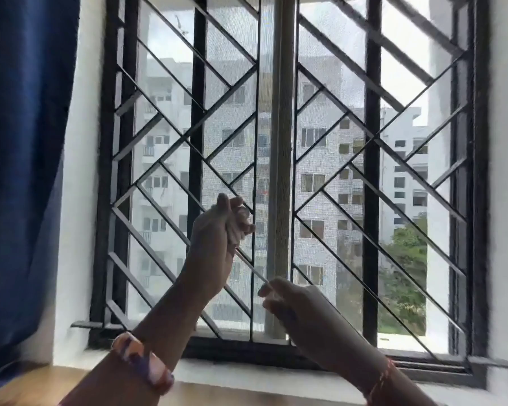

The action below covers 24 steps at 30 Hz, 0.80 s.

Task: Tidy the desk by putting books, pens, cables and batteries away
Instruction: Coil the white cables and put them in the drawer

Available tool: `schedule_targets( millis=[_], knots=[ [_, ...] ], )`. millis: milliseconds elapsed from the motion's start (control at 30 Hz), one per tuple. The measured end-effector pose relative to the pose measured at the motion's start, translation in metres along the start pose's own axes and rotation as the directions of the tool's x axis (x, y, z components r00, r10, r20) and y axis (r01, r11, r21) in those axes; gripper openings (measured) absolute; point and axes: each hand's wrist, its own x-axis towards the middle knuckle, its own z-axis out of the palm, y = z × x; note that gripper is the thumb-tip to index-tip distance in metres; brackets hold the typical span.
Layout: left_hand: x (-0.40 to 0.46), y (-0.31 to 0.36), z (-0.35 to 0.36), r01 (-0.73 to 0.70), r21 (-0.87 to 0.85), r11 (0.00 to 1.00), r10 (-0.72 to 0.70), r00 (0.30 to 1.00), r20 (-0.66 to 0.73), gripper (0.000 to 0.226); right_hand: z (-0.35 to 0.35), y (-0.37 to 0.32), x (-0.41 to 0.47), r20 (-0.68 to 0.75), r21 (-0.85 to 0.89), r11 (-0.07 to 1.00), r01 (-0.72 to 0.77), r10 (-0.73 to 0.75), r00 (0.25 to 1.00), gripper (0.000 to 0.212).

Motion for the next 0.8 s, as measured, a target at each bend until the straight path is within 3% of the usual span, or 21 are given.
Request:
schedule_targets(
  millis=[33,67,100,133,167,233,300,400,467,533,600,667,700,733,800],
  knots=[
    [0.002,-0.007,-0.005,-0.121,0.32,0.94,0.119,0.993,0.026,0.034,-0.003,-0.005,-0.001,0.018,-0.071,0.997,0.026,-0.025,1.0,0.018],
    [0.002,-0.014,-0.01,-0.236,0.577,0.782,0.208,0.971,0.116,0.034,-0.006,-0.008,-0.002,0.021,-0.154,0.986,0.061,-0.059,0.998,0.021],
    [0.002,-0.021,-0.017,-0.3,0.729,0.616,0.201,0.954,0.222,0.034,-0.011,-0.012,-0.002,0.011,-0.267,0.958,0.109,-0.11,0.994,0.022],
    [0.0,-0.024,-0.022,-0.319,0.808,0.496,0.099,0.945,0.313,0.034,-0.016,-0.012,-0.001,-0.011,-0.418,0.892,0.174,-0.197,0.98,0.017],
    [-0.004,-0.027,-0.027,-0.303,0.842,0.447,-0.071,0.926,0.371,0.032,-0.022,-0.012,0.001,-0.035,-0.547,0.808,0.22,-0.285,0.958,0.01],
    [-0.014,-0.029,-0.029,-0.179,0.86,0.478,-0.443,0.796,0.412,0.032,-0.03,-0.012,0.004,-0.054,-0.704,0.671,0.233,-0.378,0.924,0.02],
    [-0.023,-0.026,-0.03,0.042,0.835,0.548,-0.66,0.635,0.402,0.035,-0.035,-0.006,0.004,-0.062,-0.805,0.557,0.204,-0.42,0.905,0.022],
    [-0.032,-0.016,-0.031,0.329,0.627,0.706,-0.697,0.481,0.532,0.058,-0.041,-0.007,0.002,-0.112,-0.842,0.521,0.142,-0.426,0.898,0.018],
    [-0.036,-0.01,-0.028,0.405,0.474,0.782,-0.624,0.488,0.611,0.063,-0.04,-0.007,0.002,-0.161,-0.82,0.557,0.134,-0.449,0.879,0.019],
    [-0.037,-0.007,-0.022,0.373,0.379,0.847,-0.53,0.551,0.644,0.047,-0.036,-0.011,0.002,-0.273,-0.648,0.744,0.16,-0.423,0.864,0.015],
    [-0.036,-0.005,-0.017,0.354,0.299,0.886,-0.46,0.585,0.668,0.033,-0.032,-0.016,0.001,-0.393,-0.293,0.939,0.182,-0.292,0.872,0.021],
    [-0.037,-0.004,-0.015,0.342,0.243,0.908,-0.408,0.588,0.698,0.025,-0.024,-0.022,0.002,-0.416,0.02,0.989,0.145,-0.124,0.901,0.032],
    [-0.037,-0.004,-0.015,0.353,0.215,0.91,-0.397,0.599,0.696,0.023,-0.021,-0.025,0.003,-0.373,0.21,0.973,0.095,-0.01,0.928,0.033],
    [-0.037,-0.004,-0.015,0.379,0.19,0.906,-0.4,0.615,0.68,0.021,-0.019,-0.031,0.003,-0.286,0.455,0.89,0.033,0.11,0.952,0.032],
    [-0.034,-0.006,-0.018,0.447,0.152,0.882,-0.44,0.664,0.604,0.028,-0.02,-0.038,0.001,-0.058,0.795,0.598,-0.106,0.249,0.967,0.024]
  ],
)
